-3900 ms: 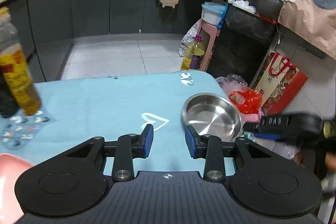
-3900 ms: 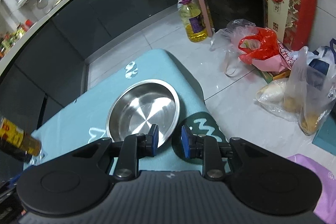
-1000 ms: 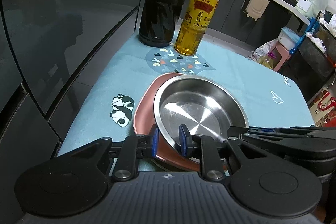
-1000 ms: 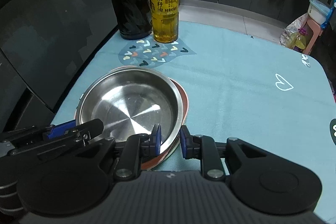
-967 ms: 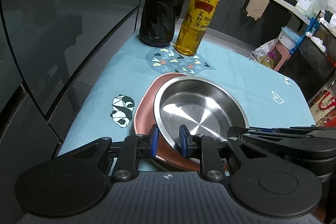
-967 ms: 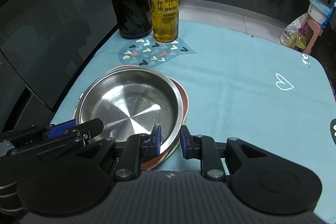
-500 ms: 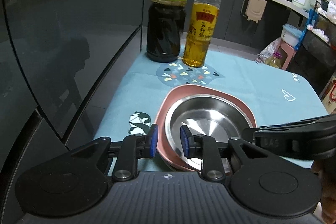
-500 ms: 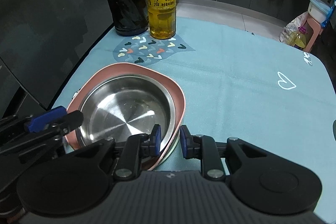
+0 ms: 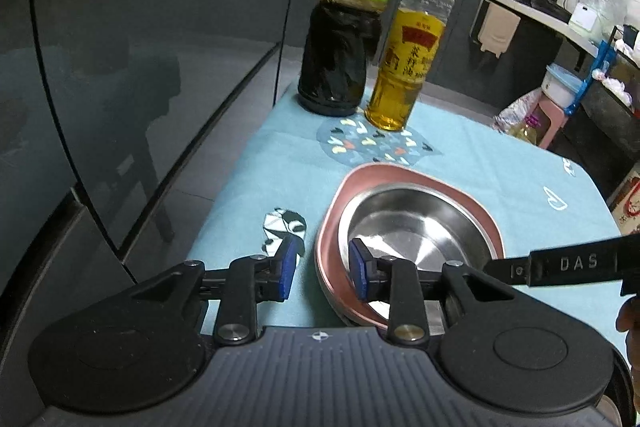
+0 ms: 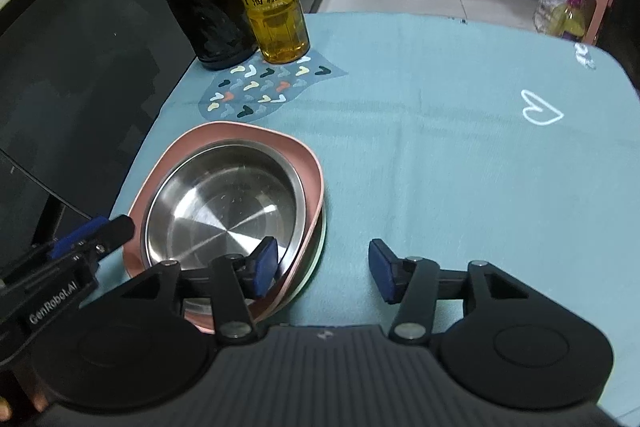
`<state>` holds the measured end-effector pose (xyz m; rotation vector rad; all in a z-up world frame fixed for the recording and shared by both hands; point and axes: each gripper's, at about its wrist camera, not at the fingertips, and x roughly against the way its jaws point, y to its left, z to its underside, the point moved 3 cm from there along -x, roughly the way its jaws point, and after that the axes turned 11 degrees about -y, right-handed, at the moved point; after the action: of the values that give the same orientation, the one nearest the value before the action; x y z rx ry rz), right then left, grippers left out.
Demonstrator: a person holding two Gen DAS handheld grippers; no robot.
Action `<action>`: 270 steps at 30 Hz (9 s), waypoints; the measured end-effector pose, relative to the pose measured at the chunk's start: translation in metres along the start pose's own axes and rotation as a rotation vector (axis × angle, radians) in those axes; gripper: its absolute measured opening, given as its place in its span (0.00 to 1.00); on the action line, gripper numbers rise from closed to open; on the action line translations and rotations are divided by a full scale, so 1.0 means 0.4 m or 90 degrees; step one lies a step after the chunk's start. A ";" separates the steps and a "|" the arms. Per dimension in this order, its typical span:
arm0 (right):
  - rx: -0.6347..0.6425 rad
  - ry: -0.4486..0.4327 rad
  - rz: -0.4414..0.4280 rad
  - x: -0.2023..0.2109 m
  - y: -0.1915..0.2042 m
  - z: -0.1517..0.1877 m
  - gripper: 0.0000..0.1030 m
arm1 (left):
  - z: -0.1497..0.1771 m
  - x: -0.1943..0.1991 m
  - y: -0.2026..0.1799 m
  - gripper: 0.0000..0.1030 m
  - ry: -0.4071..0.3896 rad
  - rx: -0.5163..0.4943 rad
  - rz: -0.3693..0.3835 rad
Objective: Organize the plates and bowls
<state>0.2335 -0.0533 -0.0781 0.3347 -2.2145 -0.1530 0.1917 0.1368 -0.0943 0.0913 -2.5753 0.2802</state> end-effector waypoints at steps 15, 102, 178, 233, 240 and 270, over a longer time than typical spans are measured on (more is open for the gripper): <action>-0.048 0.064 -0.041 -0.052 -0.005 0.005 0.47 | 0.021 -0.063 0.002 0.37 0.042 0.015 0.020; -0.016 -0.070 0.001 0.309 -0.114 0.178 0.26 | 0.110 0.253 -0.238 0.35 0.002 -0.092 0.135; -0.072 -0.099 -0.033 0.345 -0.195 0.271 0.47 | 0.197 0.284 -0.236 0.51 0.041 -0.044 0.175; -0.171 -0.077 0.001 0.161 -0.276 -0.008 0.40 | -0.038 -0.008 -0.358 0.50 0.093 -0.059 0.116; -0.178 -0.072 0.007 0.125 -0.289 -0.044 0.40 | -0.066 -0.072 -0.368 0.50 0.101 -0.052 0.110; -0.157 -0.151 0.044 0.119 -0.300 -0.052 0.43 | -0.093 -0.057 -0.350 0.49 -0.073 -0.101 0.087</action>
<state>0.2440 -0.1818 -0.0564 0.1074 -2.4038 -0.4435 0.2474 0.0083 -0.0500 -0.1314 -2.7123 0.1228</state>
